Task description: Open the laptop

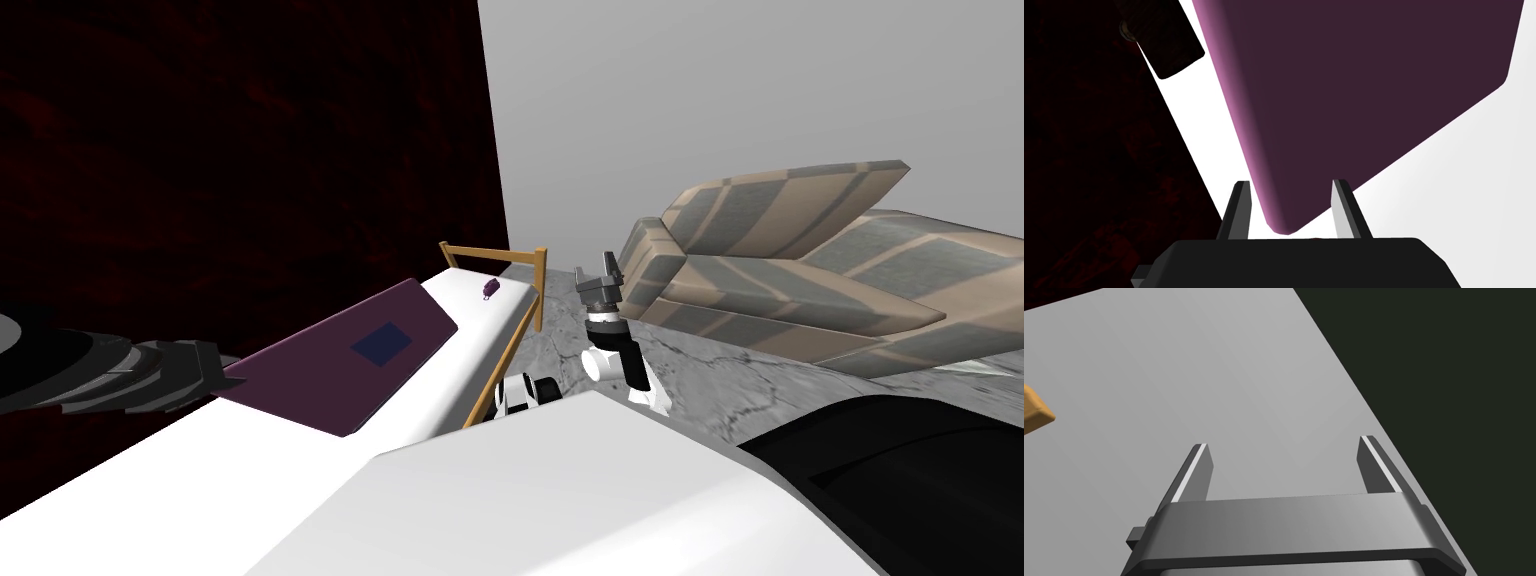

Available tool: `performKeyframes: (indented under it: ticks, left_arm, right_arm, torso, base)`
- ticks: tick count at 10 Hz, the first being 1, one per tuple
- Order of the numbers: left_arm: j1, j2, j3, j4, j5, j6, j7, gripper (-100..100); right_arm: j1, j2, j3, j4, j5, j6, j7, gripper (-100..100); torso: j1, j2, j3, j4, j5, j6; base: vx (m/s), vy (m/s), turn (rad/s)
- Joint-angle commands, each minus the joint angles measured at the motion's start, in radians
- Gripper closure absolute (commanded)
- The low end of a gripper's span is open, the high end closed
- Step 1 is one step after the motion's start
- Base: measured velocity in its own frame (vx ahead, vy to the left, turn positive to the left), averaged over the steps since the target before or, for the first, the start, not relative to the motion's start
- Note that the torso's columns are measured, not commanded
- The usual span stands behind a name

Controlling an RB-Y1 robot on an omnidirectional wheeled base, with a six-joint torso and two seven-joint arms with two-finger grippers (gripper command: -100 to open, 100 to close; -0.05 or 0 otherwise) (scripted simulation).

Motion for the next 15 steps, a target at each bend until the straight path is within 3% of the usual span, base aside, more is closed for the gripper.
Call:
performKeyframes:
  ticks: [1,10,11,12,14,15]
  left_arm:
    - [0.032,0.007,-0.007,0.003,0.064,0.023,0.024,100]
    - [0.032,0.007,-0.007,0.003,0.064,0.023,0.024,100]
    - [-0.024,0.013,-0.040,0.048,0.032,-0.010,-0.021,100]
    - [-0.059,0.013,-0.066,0.079,0.032,-0.010,-0.037,100]
    - [-0.081,0.013,-0.072,0.127,0.032,-0.010,-0.037,100]
    - [-0.127,0.004,-0.101,0.166,0.010,-0.040,-0.093,100]
  right_arm:
    - [0.000,0.000,0.000,0.000,0.000,0.000,0.000,0]
    - [0.000,0.000,0.000,0.000,0.000,0.000,0.000,0]
    - [0.000,0.000,0.000,0.000,0.000,0.000,0.000,0]
    - [0.000,0.000,0.000,0.000,0.000,0.000,0.000,0]
    - [0.000,0.000,0.000,0.000,0.000,0.000,0.000,0]
    - [0.000,0.000,0.000,0.000,0.000,0.000,0.000,0]
  torso:
    - [-0.002,-0.001,0.000,0.000,0.000,0.001]
    - [0.002,0.001,-0.002,-0.002,0.002,0.003]
    - [0.002,0.001,-0.002,-0.002,0.001,0.003]
    - [-0.001,-0.001,-0.001,-0.001,0.001,-0.001]
    - [-0.007,-0.003,0.001,0.001,0.001,-0.002]
    - [-0.007,-0.003,0.002,0.002,0.001,-0.004]
  base:
    - [-0.002,0.006,-0.028]
    - [0.000,0.002,-0.003]
    - [0.010,-0.037,0.106]
    - [0.013,-0.042,0.111]
    - [0.000,-0.001,-0.004]
    - [0.011,-0.033,0.114]
